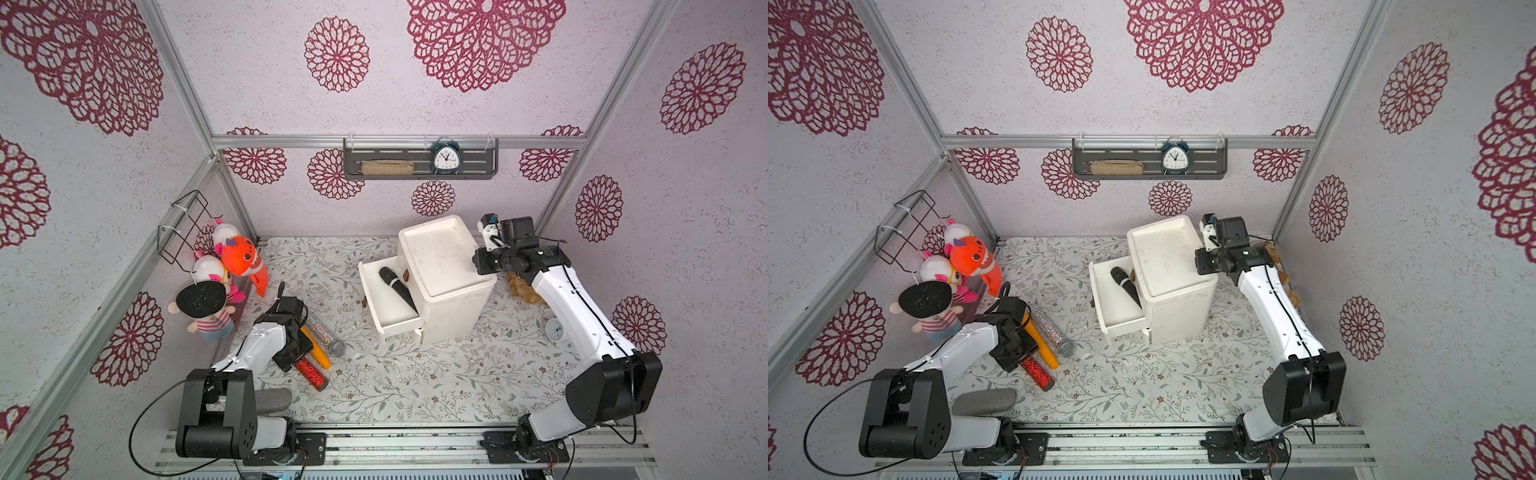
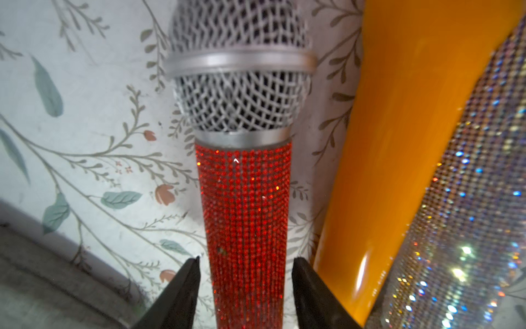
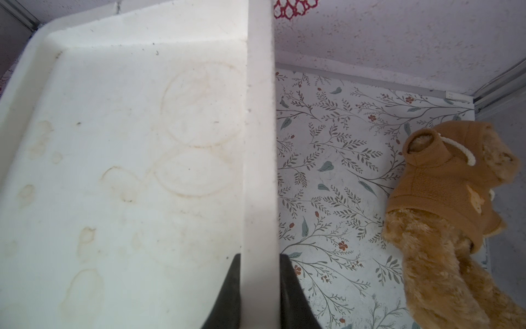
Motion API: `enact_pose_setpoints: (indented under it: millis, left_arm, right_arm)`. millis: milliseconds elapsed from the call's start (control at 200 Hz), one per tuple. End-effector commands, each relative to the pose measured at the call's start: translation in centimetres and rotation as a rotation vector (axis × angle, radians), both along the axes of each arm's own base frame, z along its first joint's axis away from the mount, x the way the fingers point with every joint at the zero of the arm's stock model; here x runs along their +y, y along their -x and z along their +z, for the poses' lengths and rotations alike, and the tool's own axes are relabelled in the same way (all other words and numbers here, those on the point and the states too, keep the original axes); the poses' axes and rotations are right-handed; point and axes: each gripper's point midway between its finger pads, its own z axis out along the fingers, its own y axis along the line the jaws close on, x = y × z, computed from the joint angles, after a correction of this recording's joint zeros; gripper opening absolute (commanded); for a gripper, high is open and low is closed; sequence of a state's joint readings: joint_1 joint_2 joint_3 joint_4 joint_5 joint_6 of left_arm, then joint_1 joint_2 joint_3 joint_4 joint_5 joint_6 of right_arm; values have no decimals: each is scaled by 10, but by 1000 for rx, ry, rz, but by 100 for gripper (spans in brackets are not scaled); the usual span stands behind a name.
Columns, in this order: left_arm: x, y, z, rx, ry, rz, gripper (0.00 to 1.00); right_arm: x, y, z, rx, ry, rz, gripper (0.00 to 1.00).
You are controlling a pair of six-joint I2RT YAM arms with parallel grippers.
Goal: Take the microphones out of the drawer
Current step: Place the microphone at the center of the board, then pick up the microphone from the drawer.
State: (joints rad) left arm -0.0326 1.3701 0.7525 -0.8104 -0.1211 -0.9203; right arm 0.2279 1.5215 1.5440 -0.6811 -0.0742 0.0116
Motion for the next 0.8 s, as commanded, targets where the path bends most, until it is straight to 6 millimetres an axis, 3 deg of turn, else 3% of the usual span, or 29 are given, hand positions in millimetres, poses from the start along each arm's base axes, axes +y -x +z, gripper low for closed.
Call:
enact_pose_setpoints:
  millis: [0,110,205,265,330,555,796]
  left_arm:
    - [7,-7,18,-37,-30,9,59]
    - [7,-10,34,-59,-30,5,60]
    - [6,-18,56,-120,-27,-4,66]
    - [6,-25,71,-161,-25,-15,78]
    - [-3,-37,85,-215,12,-58,100]
    - [-28,-67,116,-293,115,-145,97]
    - [-73,-102,144,-393,273,-240,97]
  right_arm:
    - [6,-9,57,-179,-136,-9,0]
    - [6,-9,59,-184,-134,-7,0]
    - [6,-9,60,-186,-132,-7,0]
    - [6,-9,61,-186,-131,-6,0]
    - [5,-8,59,-182,-129,-6,0]
    - [5,-7,57,-177,-126,-2,0]
    - [6,-3,59,-182,-120,15,0]
